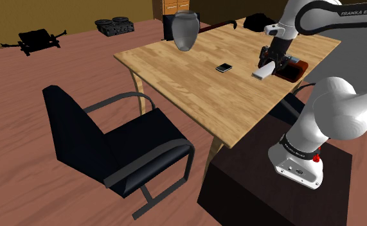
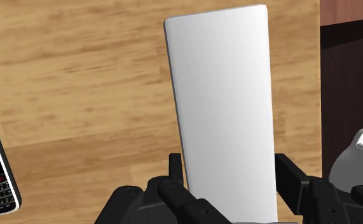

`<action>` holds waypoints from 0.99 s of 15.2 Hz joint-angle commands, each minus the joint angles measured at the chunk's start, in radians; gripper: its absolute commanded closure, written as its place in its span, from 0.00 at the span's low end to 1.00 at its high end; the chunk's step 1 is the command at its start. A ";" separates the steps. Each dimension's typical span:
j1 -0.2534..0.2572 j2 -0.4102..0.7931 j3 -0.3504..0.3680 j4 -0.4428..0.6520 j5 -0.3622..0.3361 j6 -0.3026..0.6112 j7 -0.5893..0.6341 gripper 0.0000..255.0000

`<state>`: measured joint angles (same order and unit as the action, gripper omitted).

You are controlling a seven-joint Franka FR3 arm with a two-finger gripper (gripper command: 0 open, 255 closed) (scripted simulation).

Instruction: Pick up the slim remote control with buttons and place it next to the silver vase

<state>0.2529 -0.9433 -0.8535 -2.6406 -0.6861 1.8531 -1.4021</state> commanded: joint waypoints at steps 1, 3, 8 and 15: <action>0.000 -0.009 0.023 0.020 0.018 -0.031 -0.003 1.00; 0.002 -0.014 0.041 0.040 0.032 -0.057 -0.006 1.00; 0.009 -0.020 0.082 0.094 0.067 -0.119 -0.013 1.00; 0.021 -0.017 0.132 0.176 0.111 -0.201 -0.022 1.00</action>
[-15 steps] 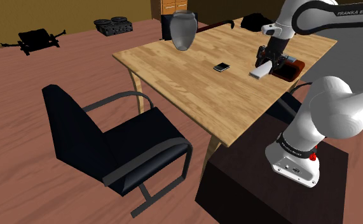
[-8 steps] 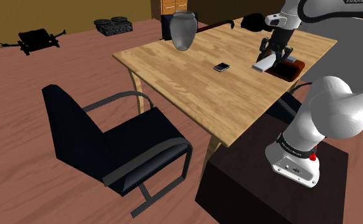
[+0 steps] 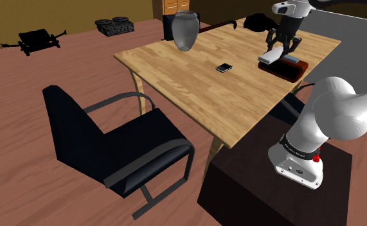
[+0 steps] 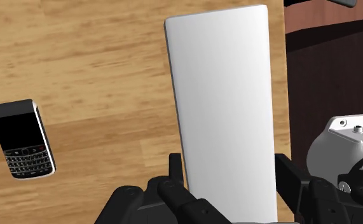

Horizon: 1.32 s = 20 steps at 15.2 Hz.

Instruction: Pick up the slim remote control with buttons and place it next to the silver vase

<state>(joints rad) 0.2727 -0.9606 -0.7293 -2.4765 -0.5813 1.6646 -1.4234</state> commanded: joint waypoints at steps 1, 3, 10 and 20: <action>0.003 0.001 0.015 0.025 0.013 -0.024 -0.002 1.00; 0.007 0.005 0.027 0.050 0.024 -0.047 -0.005 1.00; 0.022 0.025 0.066 0.144 0.061 -0.124 -0.016 1.00; 0.045 0.069 0.110 0.293 0.105 -0.231 -0.032 1.00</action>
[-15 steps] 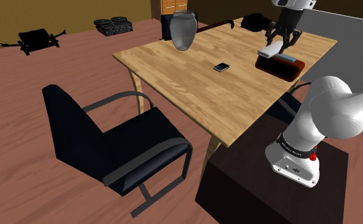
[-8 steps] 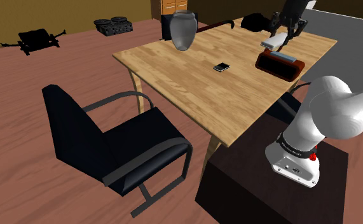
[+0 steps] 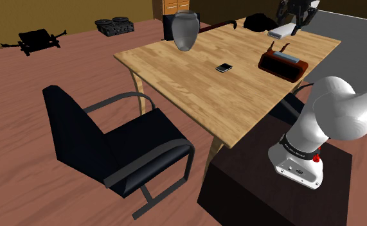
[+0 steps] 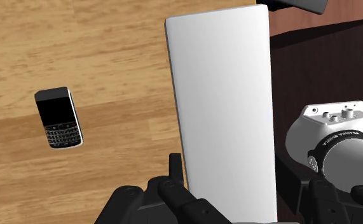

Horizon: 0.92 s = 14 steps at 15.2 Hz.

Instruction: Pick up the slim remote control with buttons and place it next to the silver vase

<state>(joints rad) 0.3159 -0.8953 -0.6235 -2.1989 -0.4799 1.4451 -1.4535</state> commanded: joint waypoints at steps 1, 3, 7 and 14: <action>0.004 0.010 0.007 0.031 0.008 -0.022 -0.004 1.00; 0.009 0.021 0.014 0.063 0.015 -0.043 -0.008 1.00; 0.032 0.065 0.011 0.112 0.032 -0.047 -0.005 1.00; 0.162 0.306 -0.077 0.255 0.110 0.053 0.013 1.00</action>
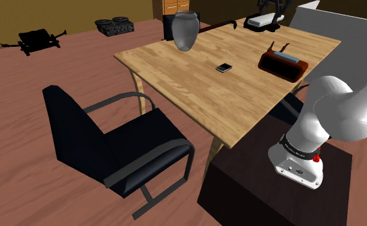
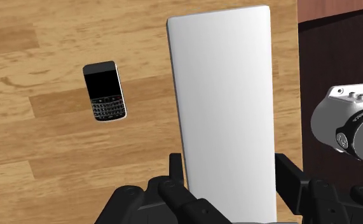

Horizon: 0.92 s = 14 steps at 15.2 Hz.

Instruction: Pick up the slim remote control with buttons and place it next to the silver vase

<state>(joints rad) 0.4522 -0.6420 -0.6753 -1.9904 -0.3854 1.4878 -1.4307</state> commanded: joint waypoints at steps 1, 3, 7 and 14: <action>0.045 0.090 -0.042 0.072 0.031 0.022 -0.012 1.00; 0.083 0.170 -0.079 0.127 0.067 0.043 -0.022 1.00; 0.157 0.351 -0.173 0.254 0.168 0.074 -0.065 1.00; 0.145 0.794 -0.335 0.562 0.518 0.043 -0.240 1.00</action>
<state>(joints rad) 0.6162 0.0768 -0.9959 -1.4852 0.0651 1.5455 -1.6432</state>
